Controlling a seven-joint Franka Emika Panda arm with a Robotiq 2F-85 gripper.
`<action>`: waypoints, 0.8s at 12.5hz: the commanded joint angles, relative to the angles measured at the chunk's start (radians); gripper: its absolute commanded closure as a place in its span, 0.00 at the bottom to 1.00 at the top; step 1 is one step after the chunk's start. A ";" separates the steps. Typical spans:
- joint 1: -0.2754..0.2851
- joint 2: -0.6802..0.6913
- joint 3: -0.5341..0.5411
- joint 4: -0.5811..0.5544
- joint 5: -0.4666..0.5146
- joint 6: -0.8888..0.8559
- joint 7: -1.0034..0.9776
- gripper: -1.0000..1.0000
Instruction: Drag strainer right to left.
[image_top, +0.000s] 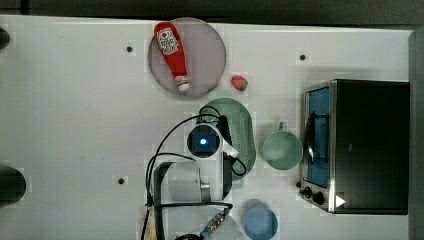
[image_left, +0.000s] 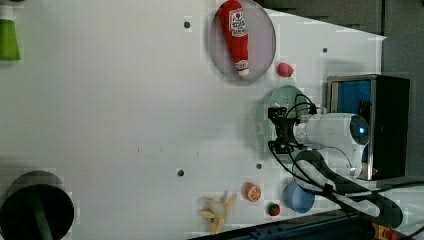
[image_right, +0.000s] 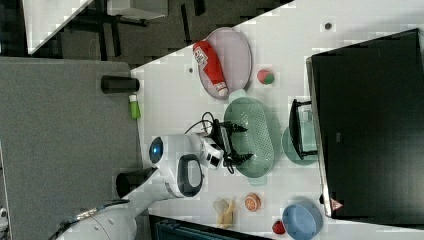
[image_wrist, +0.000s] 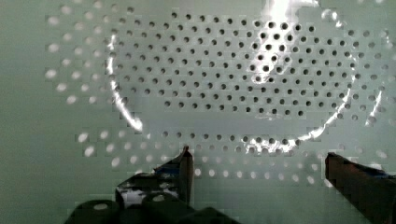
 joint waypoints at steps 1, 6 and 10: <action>0.016 -0.009 0.016 0.015 0.024 0.019 0.066 0.00; 0.084 0.001 0.020 0.018 0.077 0.010 0.066 0.00; 0.152 0.010 0.022 0.050 0.163 -0.046 0.092 0.00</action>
